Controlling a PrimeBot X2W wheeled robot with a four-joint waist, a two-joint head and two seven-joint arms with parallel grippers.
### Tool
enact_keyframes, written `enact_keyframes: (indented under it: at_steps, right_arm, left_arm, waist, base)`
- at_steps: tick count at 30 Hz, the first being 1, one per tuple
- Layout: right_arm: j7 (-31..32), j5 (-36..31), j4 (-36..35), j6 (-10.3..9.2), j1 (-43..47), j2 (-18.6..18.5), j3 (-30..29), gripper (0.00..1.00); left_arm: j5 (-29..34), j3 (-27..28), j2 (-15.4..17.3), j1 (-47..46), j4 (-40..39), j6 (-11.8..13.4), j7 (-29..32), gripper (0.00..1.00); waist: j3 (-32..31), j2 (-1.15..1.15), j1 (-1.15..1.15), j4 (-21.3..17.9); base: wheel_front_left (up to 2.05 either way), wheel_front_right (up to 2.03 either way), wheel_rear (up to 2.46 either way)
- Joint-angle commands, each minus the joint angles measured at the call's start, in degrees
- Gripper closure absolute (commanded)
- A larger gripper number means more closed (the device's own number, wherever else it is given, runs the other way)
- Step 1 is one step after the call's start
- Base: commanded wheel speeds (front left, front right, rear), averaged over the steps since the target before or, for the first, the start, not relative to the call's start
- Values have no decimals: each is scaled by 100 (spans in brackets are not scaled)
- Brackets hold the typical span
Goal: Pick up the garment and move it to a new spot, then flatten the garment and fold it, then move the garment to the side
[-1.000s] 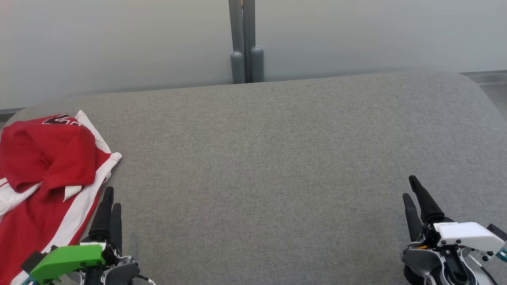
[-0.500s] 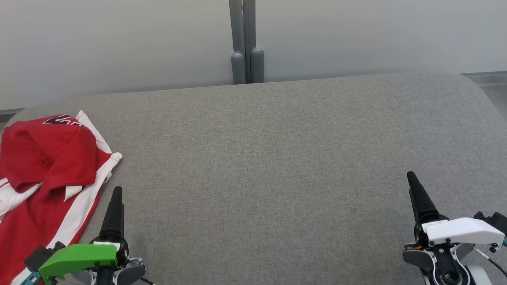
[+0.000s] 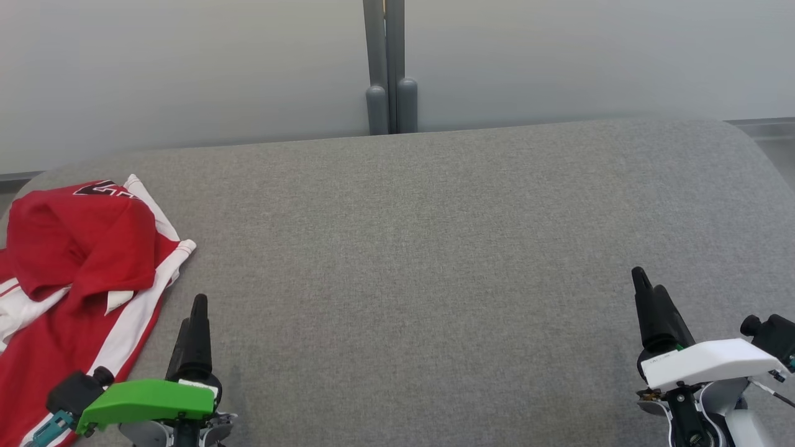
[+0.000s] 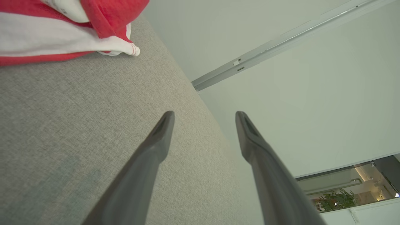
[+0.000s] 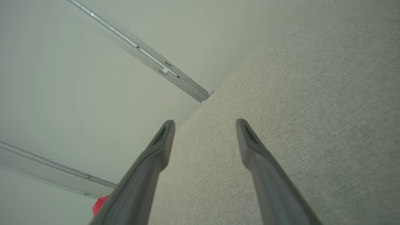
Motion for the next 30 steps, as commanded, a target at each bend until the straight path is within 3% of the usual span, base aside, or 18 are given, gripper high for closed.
enact_keyframes:
  at_steps: [1,30]
  right_arm:
    - [-87,-373,-117,3,-28,-78,30,0]
    - [-604,-2889,44,3,86,-185,311,0]
  left_arm:
    - [324,-45,62,-72,-67,-13,-73,0]
    - [2744,-535,306,-75,31,-16,-569,0]
  waist:
    - [-9,0,0,4]
    - [-46,0,0,86]
  base:
    - [0,0,0]
    - [0,0,0]
